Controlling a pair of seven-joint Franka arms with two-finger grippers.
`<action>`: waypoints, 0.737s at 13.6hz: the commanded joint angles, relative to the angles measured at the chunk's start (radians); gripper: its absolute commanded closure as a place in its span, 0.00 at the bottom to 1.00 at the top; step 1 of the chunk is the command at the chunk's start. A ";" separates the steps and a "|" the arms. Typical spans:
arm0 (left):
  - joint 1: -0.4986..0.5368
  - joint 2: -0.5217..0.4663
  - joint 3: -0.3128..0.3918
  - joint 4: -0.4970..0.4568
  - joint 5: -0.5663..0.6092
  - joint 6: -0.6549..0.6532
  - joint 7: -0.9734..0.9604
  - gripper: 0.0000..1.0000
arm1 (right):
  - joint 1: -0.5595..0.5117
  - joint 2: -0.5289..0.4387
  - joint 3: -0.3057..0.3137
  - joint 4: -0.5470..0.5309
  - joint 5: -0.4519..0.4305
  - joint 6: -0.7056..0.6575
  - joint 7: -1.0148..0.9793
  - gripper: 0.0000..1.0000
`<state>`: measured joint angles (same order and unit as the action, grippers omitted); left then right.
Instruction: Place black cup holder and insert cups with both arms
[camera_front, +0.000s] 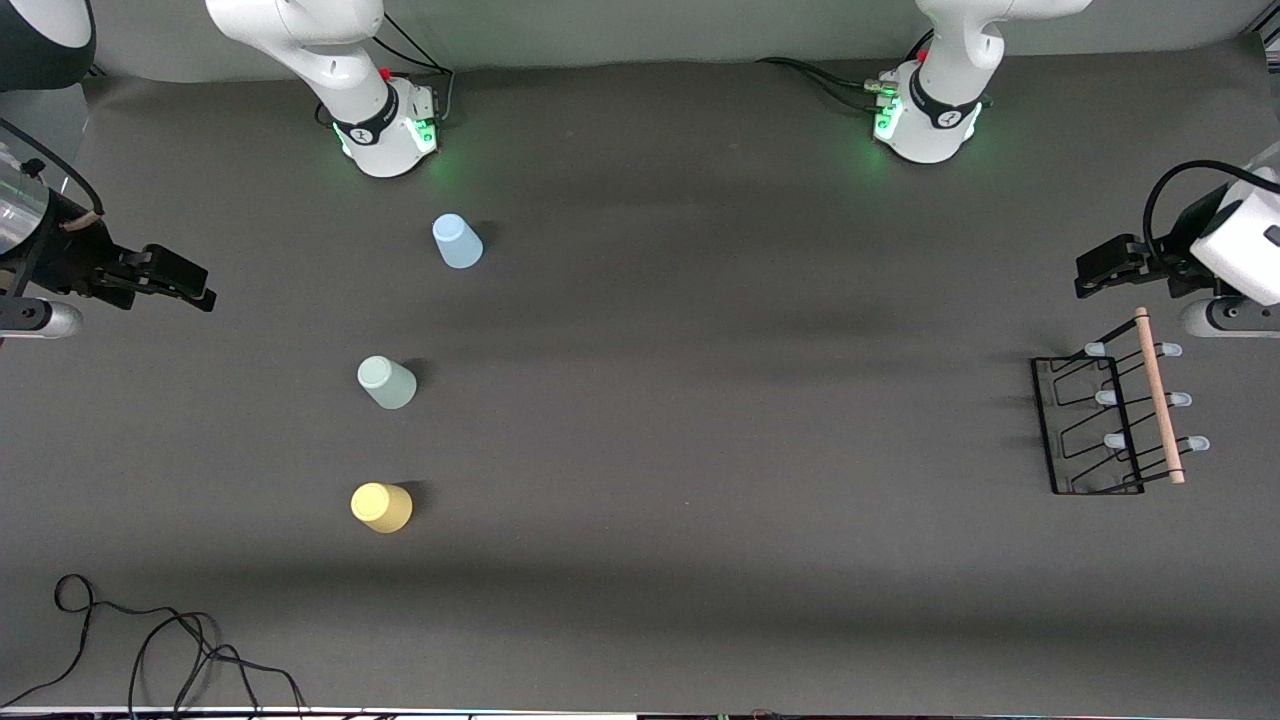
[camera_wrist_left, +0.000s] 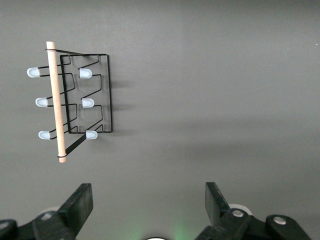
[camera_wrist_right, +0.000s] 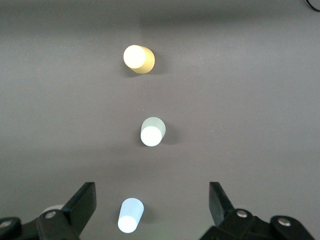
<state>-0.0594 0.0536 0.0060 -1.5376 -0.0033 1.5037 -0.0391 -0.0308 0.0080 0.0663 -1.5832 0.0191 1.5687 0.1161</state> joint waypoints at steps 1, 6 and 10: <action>-0.016 -0.021 0.006 -0.012 0.017 0.004 -0.007 0.00 | 0.012 -0.005 -0.011 0.000 0.013 -0.006 0.007 0.00; -0.014 -0.021 0.008 -0.010 0.019 0.003 -0.007 0.00 | 0.006 -0.003 -0.013 0.000 -0.002 -0.012 0.007 0.00; -0.007 -0.023 0.009 -0.010 0.020 0.001 -0.007 0.00 | 0.005 -0.002 -0.019 0.000 -0.002 -0.013 0.007 0.00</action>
<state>-0.0590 0.0533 0.0092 -1.5369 -0.0009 1.5041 -0.0391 -0.0316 0.0082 0.0552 -1.5836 0.0186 1.5650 0.1161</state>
